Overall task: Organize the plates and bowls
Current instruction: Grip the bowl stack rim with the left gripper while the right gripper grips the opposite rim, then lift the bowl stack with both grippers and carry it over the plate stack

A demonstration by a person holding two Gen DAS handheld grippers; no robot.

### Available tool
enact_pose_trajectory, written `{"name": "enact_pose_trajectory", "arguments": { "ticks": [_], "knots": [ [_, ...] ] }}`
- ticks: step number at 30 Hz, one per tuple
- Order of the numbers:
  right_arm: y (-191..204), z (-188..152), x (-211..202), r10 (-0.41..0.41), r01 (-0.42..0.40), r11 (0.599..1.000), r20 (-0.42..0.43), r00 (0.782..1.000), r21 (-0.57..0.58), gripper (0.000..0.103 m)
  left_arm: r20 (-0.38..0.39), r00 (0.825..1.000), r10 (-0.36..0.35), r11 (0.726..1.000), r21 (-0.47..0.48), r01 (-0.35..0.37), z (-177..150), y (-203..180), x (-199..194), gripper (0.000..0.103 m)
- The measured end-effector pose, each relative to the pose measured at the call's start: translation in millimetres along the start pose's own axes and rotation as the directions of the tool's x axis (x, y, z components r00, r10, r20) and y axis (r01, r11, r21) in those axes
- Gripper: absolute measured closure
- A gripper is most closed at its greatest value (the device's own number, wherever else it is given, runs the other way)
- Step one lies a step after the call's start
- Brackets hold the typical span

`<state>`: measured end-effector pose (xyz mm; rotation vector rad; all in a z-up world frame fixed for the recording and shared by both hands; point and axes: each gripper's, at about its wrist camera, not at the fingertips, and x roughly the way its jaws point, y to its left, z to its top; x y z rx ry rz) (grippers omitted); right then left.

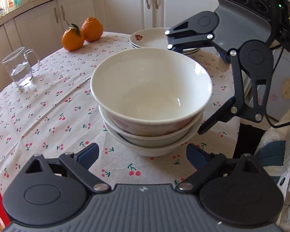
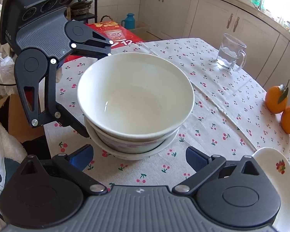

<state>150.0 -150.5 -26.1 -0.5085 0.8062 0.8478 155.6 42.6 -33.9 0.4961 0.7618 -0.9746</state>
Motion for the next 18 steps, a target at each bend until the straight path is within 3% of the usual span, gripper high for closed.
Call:
{"name": "enact_pose_trajectory", "arguments": {
  "ticks": [4, 6, 11, 18],
  "knots": [
    [-7, 4, 5, 0.043, -0.043, 0.999, -0.004, 0.999, -0.024, 0.002, -0.003, 0.998, -0.057, 0.996, 0.076, 0.057, 7, 2, 2, 0.009],
    [-8, 5, 6, 0.06, -0.06, 0.998, -0.008, 0.998, -0.036, 0.003, -0.017, 0.996, -0.083, 0.992, 0.095, 0.084, 10, 4, 4, 0.015],
    [-10, 9, 9, 0.097, -0.098, 0.993, -0.017, 0.995, -0.069, 0.01, -0.042, 0.99, -0.137, 0.986, 0.095, 0.141, 11, 11, 9, 0.023],
    [-11, 10, 8, 0.126, -0.128, 0.989, -0.028, 0.992, -0.075, 0.017, -0.06, 0.986, -0.153, 0.982, 0.102, 0.158, 14, 15, 9, 0.024]
  ]
}}
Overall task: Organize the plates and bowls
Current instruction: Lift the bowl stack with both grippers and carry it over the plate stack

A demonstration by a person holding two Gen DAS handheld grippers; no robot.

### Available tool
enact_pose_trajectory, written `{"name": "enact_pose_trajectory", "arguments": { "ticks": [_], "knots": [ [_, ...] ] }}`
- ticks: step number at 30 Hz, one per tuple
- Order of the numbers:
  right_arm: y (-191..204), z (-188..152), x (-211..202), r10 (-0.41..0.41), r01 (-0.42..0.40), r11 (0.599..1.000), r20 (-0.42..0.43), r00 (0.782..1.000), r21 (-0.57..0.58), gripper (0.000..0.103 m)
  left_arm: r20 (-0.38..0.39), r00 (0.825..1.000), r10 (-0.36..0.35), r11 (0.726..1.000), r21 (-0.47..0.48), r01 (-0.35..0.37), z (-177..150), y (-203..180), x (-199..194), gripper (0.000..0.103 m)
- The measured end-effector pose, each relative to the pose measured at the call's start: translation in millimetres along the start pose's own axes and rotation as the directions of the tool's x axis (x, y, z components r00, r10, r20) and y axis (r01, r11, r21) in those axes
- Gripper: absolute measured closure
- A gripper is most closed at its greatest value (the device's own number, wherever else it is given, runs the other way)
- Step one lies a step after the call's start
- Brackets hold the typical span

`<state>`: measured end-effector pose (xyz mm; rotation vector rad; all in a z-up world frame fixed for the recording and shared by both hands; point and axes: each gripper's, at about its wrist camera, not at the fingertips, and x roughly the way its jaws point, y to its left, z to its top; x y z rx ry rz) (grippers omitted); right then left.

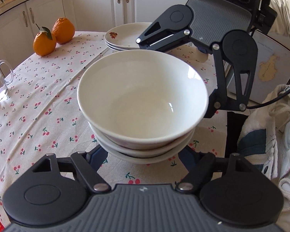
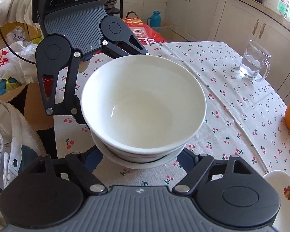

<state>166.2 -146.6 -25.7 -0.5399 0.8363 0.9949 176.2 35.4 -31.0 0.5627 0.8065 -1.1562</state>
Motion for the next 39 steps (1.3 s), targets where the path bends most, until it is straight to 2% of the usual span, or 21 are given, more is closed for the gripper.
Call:
{"name": "enact_pose_trajectory", "arguments": {
  "ticks": [15, 20, 31, 39],
  "knots": [
    [-4, 1, -2, 0.012, -0.012, 1.0, 0.001, 1.0, 0.021, 0.018, -0.012, 1.0, 0.0, 1.0, 0.0, 0.0, 5, 0, 1, 0.025],
    [-9, 1, -11, 0.005, -0.005, 1.0, 0.005, 1.0, 0.02, 0.018, -0.003, 1.0, 0.003, 1.0, -0.001, -0.003, 18, 0, 0, 0.025],
    [-47, -14, -62, -0.069, 0.068, 0.997, 0.032, 0.997, 0.034, 0.018, 0.051, 0.999, 0.006, 0.997, 0.072, -0.01, 83, 8, 11, 0.025],
    [-78, -42, -97, -0.164, 0.163, 0.984, 0.021, 0.986, 0.073, 0.018, 0.079, 0.996, -0.034, 0.988, 0.152, 0.021, 133, 16, 42, 0.025]
  ]
}}
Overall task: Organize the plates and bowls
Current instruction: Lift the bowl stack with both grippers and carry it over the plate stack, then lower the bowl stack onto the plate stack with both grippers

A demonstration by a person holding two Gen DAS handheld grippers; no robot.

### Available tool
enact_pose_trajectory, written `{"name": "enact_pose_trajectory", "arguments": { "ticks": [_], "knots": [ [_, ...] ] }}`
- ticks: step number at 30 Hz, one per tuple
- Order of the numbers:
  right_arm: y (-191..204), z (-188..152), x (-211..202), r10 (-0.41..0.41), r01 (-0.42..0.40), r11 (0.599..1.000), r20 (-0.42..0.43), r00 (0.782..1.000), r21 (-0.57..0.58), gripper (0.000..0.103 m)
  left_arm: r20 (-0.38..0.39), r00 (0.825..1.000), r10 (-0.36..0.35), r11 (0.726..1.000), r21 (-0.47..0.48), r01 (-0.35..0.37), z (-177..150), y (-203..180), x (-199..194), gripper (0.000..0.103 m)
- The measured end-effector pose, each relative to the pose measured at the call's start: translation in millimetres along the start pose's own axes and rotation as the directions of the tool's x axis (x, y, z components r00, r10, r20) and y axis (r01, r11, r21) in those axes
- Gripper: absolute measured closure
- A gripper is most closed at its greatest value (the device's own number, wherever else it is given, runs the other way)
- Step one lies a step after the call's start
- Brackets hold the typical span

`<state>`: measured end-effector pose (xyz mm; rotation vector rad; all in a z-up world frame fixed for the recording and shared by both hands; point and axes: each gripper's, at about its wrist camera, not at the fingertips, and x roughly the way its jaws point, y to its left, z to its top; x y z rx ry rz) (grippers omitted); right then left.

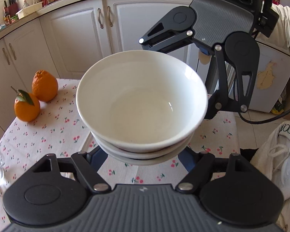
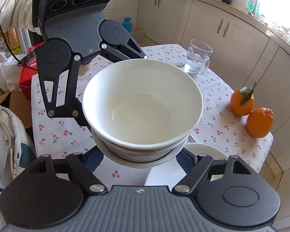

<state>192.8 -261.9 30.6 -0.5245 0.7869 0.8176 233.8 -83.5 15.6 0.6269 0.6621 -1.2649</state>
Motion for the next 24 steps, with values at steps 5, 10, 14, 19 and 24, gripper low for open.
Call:
{"name": "enact_pose_trajectory", "arguments": {
  "ticks": [5, 10, 14, 19, 24],
  "knots": [
    [-23, -15, -8, -0.048, 0.048, 0.998, -0.017, 0.999, 0.036, 0.018, 0.008, 1.0, -0.03, 0.999, 0.042, 0.03, 22, 9, 26, 0.025],
    [-45, -38, -9, -0.077, 0.081, 0.993, -0.038, 0.996, 0.09, 0.018, -0.002, 0.998, -0.059, 0.996, 0.069, 0.059, 35, 14, 55, 0.025],
    [-59, -54, -5, -0.08, 0.087, 0.988, -0.058, 0.995, 0.131, 0.018, -0.014, 0.996, -0.092, 0.994, 0.065, 0.093, 40, 17, 74, 0.025],
    [-67, -68, -1, -0.072, 0.083, 0.983, -0.069, 0.995, 0.166, 0.018, -0.018, 0.994, -0.108, 0.992, 0.063, 0.109, 43, 20, 86, 0.025],
    [-73, -71, 0, -0.063, 0.074, 0.98, -0.064, 0.996, 0.182, 0.018, -0.018, 0.993, -0.115, 0.992, 0.053, 0.116, 46, 24, 90, 0.025]
  ]
}}
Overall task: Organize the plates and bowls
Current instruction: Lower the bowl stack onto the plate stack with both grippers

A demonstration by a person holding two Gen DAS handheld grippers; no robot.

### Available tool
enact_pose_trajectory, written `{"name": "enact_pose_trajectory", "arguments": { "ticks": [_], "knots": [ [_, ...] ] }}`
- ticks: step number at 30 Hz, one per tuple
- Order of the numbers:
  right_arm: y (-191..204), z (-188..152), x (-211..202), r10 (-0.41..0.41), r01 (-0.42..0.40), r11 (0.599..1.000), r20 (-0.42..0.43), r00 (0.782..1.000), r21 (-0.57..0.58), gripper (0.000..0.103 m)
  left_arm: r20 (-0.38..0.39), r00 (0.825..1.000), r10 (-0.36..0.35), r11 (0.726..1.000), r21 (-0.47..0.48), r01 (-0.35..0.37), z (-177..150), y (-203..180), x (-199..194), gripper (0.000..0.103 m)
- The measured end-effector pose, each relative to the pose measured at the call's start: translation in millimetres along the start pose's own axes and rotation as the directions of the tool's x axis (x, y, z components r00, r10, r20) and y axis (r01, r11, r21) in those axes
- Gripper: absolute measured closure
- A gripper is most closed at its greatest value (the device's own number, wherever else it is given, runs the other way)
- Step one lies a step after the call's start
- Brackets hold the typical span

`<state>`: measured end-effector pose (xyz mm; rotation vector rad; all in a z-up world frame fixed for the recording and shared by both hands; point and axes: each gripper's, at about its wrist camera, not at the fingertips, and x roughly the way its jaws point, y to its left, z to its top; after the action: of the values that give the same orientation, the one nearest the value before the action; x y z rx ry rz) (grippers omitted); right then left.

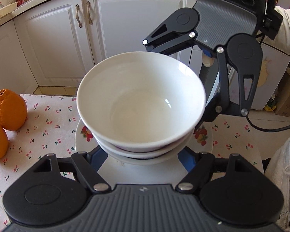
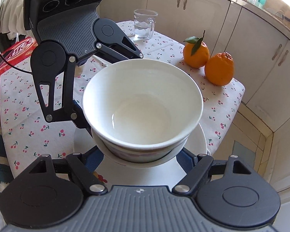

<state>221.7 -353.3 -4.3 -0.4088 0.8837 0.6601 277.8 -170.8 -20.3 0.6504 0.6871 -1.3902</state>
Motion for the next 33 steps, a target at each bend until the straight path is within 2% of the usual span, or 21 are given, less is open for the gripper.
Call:
{"name": "enact_pose_trajectory", "arguments": {
  "ticks": [19, 21, 22, 23, 25, 30, 33],
  "knots": [
    [-7, -5, 7, 0.021, -0.021, 0.999, 0.007, 1.0, 0.048, 0.017, 0.003, 1.0, 0.013, 1.0, -0.001, -0.013, 0, -2, -2, 0.024],
    [-7, -5, 7, 0.017, -0.017, 0.998, 0.009, 1.0, 0.057, 0.017, 0.017, 0.999, 0.028, 1.0, 0.001, -0.028, -1, -5, -5, 0.017],
    [-7, -5, 7, 0.015, -0.015, 0.998, 0.009, 1.0, 0.057, 0.016, 0.028, 0.999, 0.032, 0.999, -0.004, -0.032, -1, -7, -8, 0.01],
    [-6, -5, 6, 0.007, -0.008, 0.998, 0.012, 1.0, 0.057, 0.013, 0.04, 0.998, 0.038, 0.999, -0.009, -0.037, -1, -9, -11, 0.009],
    [-3, -4, 2, -0.017, 0.016, 0.998, 0.032, 0.999, 0.054, 0.001, 0.046, 0.997, 0.066, 0.998, -0.013, -0.065, -2, -12, -17, 0.008],
    [11, 1, -6, -0.063, 0.061, 0.997, 0.033, 0.997, 0.046, 0.0, 0.06, 0.985, 0.161, 0.986, -0.045, -0.158, -11, -20, -33, 0.008],
    [23, 2, -13, -0.115, 0.113, 0.992, 0.032, 0.993, 0.05, 0.0, 0.095, 0.961, 0.262, 0.964, -0.072, -0.255, -16, -32, -49, 0.004]
  ]
}}
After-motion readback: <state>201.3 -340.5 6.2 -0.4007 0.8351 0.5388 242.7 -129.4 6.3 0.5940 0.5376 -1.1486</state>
